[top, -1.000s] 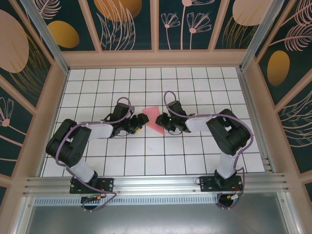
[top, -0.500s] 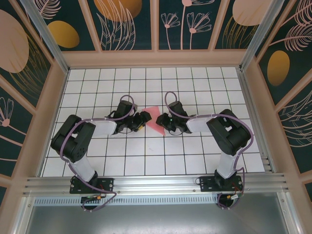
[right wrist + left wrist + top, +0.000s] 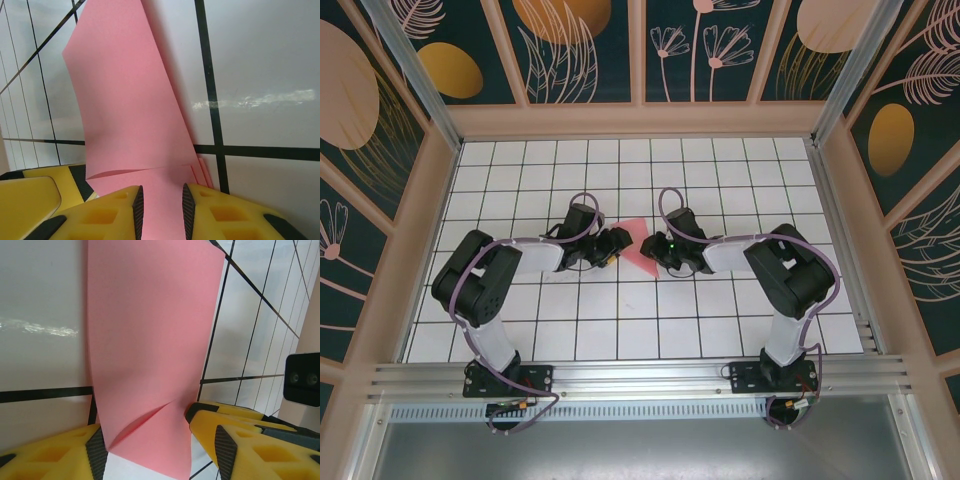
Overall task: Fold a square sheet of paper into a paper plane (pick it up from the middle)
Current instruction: Fold the wing for the fifth time at the center of the table.
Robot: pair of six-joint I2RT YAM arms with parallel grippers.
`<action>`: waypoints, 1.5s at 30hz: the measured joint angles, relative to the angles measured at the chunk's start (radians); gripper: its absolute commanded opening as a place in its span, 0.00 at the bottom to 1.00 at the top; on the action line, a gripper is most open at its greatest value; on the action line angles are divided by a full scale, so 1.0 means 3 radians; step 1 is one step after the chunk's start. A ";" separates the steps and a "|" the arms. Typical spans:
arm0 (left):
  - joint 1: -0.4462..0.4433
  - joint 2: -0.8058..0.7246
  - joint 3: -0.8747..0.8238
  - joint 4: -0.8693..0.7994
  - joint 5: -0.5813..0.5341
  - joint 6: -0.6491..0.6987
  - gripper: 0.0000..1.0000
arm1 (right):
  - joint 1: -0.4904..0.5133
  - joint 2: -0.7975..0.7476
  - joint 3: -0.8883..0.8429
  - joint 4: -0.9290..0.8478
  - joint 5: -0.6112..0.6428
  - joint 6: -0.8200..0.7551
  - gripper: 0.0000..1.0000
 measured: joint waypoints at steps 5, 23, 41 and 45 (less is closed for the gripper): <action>0.0000 0.0000 0.0029 0.0001 0.0011 0.0001 0.49 | 0.0000 -0.0006 -0.0013 0.0017 -0.0001 -0.0017 0.31; -0.0043 0.0014 0.0033 0.0067 0.0024 -0.0098 0.00 | -0.0069 -0.0322 -0.0320 0.0289 -0.0010 -0.1080 0.56; -0.0067 0.0014 0.0095 0.0042 0.0023 -0.0220 0.00 | 0.0534 -0.0750 -0.0749 0.0801 0.0853 -0.2884 0.51; -0.0067 0.0014 0.0100 0.0015 0.0022 -0.0239 0.00 | 0.0590 -0.0598 -0.0752 0.0966 0.1016 -0.3204 0.43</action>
